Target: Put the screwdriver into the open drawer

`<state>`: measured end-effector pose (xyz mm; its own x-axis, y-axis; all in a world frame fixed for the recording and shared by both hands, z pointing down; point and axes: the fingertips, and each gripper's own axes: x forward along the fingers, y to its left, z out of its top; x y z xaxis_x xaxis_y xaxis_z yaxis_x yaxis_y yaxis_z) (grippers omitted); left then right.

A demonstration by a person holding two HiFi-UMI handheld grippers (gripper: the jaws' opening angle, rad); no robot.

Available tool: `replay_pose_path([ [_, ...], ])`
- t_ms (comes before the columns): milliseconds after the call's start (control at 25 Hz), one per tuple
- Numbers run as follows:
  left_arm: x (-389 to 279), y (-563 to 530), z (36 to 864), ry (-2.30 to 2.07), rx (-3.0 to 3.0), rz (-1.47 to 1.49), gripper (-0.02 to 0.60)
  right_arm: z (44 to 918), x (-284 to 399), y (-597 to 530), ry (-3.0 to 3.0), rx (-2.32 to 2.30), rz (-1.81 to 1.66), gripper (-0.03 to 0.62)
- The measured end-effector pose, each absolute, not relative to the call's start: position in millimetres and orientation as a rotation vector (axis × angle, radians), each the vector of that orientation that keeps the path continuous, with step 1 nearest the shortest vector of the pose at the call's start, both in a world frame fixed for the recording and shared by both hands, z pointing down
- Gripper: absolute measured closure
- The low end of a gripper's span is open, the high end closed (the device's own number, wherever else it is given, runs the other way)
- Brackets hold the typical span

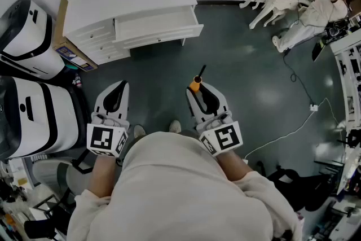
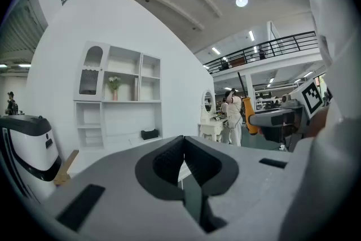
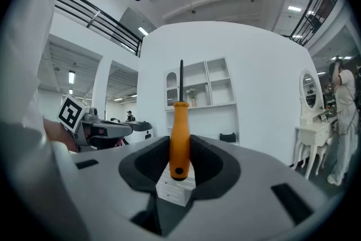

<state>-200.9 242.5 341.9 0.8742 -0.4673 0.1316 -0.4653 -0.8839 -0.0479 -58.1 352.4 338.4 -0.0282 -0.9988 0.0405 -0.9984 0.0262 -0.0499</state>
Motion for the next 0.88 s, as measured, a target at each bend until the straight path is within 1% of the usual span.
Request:
replay_pose_path([
  [880,-184,238,345,0.778,-3.022,-0.226,0.577,342,-38,348,2.250,-2.168,-0.108,0.474],
])
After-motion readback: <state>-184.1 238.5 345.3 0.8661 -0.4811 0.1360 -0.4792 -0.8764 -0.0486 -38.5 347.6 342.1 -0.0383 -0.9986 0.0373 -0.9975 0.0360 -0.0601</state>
